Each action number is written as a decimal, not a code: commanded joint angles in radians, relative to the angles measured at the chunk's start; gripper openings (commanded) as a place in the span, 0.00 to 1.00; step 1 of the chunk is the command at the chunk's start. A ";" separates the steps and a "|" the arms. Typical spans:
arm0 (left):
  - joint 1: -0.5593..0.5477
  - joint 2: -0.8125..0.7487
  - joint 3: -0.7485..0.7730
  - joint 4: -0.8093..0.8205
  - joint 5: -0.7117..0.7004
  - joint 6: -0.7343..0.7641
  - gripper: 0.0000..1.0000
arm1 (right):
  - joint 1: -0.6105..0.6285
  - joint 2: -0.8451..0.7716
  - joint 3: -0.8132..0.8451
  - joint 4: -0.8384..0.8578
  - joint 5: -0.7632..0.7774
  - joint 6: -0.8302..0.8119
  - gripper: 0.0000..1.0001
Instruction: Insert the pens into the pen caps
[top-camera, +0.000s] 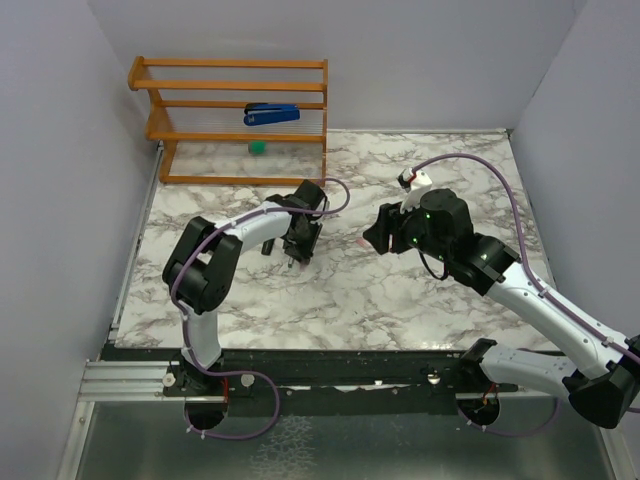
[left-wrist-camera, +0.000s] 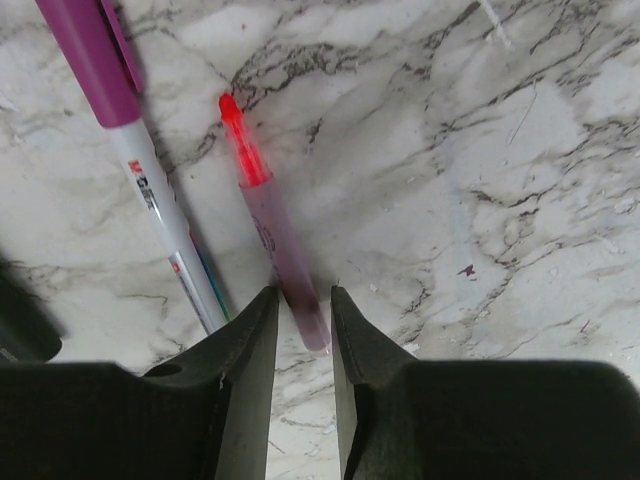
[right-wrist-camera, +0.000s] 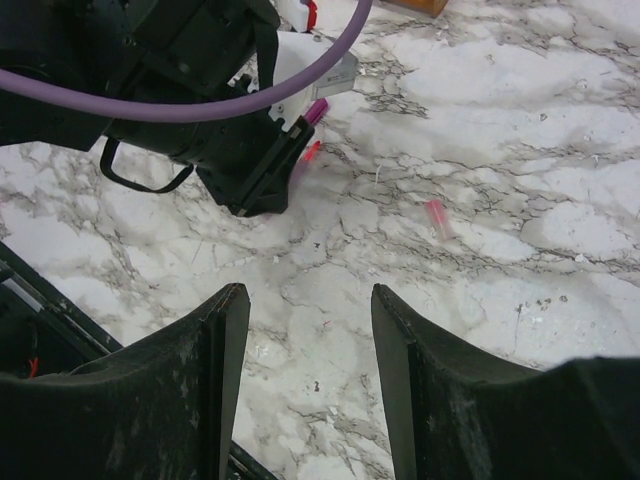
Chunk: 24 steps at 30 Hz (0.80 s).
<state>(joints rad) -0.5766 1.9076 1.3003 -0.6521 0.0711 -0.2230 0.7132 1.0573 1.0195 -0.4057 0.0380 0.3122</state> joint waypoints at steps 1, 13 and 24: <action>-0.014 -0.037 -0.078 -0.019 -0.028 -0.032 0.28 | -0.006 -0.005 -0.014 -0.021 0.026 -0.013 0.57; -0.016 -0.009 -0.089 0.065 0.003 -0.014 0.00 | -0.007 -0.009 -0.011 -0.031 0.028 -0.008 0.57; -0.040 -0.243 -0.061 0.243 0.108 0.082 0.00 | -0.007 -0.006 -0.127 0.143 -0.069 0.138 0.57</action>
<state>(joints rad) -0.5938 1.8126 1.2247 -0.5465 0.1234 -0.1879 0.7113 1.0302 0.9234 -0.3725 0.0330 0.3744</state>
